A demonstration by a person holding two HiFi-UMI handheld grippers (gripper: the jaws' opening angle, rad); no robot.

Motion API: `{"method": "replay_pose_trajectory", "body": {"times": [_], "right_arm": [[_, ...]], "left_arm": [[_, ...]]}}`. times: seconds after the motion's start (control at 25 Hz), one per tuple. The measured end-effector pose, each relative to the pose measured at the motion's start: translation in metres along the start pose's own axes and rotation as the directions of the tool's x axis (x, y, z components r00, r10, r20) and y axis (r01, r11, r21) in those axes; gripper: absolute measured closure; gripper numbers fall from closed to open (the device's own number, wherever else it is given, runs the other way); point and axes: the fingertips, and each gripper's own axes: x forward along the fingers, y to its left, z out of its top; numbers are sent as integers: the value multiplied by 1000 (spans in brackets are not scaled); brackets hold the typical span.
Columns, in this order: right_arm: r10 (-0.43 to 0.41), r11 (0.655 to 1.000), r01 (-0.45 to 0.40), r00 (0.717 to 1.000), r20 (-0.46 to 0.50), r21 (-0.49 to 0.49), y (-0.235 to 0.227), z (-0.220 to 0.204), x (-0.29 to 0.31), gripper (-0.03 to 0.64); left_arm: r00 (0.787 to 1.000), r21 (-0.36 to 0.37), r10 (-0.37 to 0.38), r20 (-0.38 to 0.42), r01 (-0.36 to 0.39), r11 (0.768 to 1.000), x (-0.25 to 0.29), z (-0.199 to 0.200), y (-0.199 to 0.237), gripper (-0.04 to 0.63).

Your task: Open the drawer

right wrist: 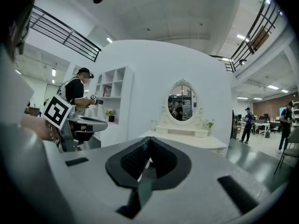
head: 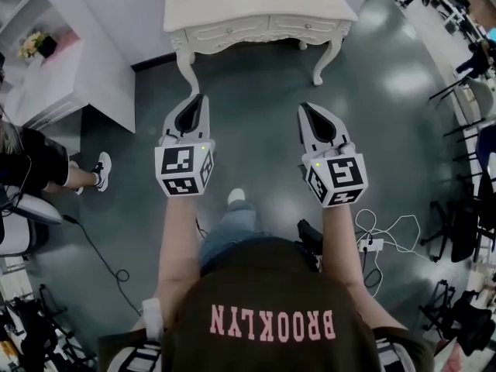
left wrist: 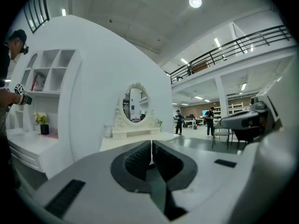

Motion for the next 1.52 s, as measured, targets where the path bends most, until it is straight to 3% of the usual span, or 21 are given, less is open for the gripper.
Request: {"method": "replay_pose_trajectory", "body": {"times": [0.32, 0.76, 1.16, 1.52], "right_arm": [[-45, 999, 45, 999, -1, 9, -16, 14, 84, 620], [-74, 996, 75, 997, -22, 41, -41, -2, 138, 620], [5, 1000, -5, 1000, -12, 23, -82, -7, 214, 620], [79, 996, -78, 996, -35, 38, -160, -10, 294, 620]], "left_arm": [[999, -17, -47, -1, 47, 999, 76, 10, 51, 586], [999, -29, -51, -19, 50, 998, 132, -2, 76, 586], [999, -67, 24, -45, -27, 997, 200, -14, 96, 586], [992, -76, 83, -99, -91, 993, 297, -22, 90, 586]]}}
